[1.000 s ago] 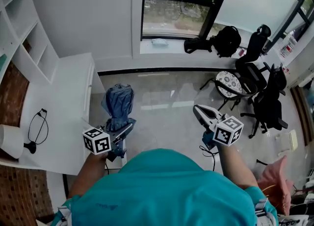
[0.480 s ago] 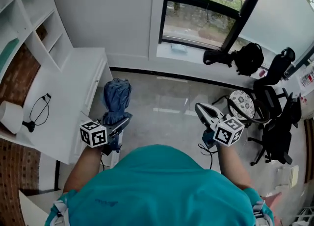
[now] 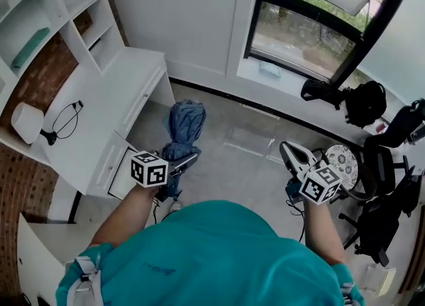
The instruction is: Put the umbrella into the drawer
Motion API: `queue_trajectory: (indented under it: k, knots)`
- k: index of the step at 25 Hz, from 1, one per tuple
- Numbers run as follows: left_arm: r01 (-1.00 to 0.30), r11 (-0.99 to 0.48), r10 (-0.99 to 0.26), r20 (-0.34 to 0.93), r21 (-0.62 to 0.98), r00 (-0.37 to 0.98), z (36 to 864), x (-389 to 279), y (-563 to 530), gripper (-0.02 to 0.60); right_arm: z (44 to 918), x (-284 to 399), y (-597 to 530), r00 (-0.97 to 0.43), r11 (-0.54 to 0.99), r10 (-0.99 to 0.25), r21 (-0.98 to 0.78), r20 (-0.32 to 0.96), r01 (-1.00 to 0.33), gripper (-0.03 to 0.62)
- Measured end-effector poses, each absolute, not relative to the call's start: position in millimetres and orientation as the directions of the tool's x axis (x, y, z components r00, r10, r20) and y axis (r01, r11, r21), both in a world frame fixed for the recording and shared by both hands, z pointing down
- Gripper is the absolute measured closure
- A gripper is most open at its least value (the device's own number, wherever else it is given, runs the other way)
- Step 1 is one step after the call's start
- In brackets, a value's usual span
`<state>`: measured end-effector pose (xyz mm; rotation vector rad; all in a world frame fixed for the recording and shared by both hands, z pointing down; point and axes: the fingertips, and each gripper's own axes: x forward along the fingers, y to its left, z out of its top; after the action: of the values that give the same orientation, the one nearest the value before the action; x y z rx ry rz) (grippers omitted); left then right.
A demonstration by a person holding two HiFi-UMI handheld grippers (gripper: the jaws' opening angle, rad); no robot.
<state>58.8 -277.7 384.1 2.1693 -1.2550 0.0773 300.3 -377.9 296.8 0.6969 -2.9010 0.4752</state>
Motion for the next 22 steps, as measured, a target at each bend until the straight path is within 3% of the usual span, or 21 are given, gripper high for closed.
queue_trajectory:
  k: [10, 22]
  knots:
    - [-0.818, -0.304, -0.714, 0.452, 0.487, 0.535, 442.8, -6.0, -296.4, 0.359, 320.0, 213.2, -400.7, -0.888, 0.842, -0.386, -0.298, 0.251, -0.45, 0.572]
    - [-0.872, 0.026, -0.708, 0.625, 0.489, 0.329, 581.2, -149.3, -212.5, 0.359, 395.8, 19.1, -381.0, -0.943, 0.923, -0.111, -0.32, 0.314, -0.215, 0.572]
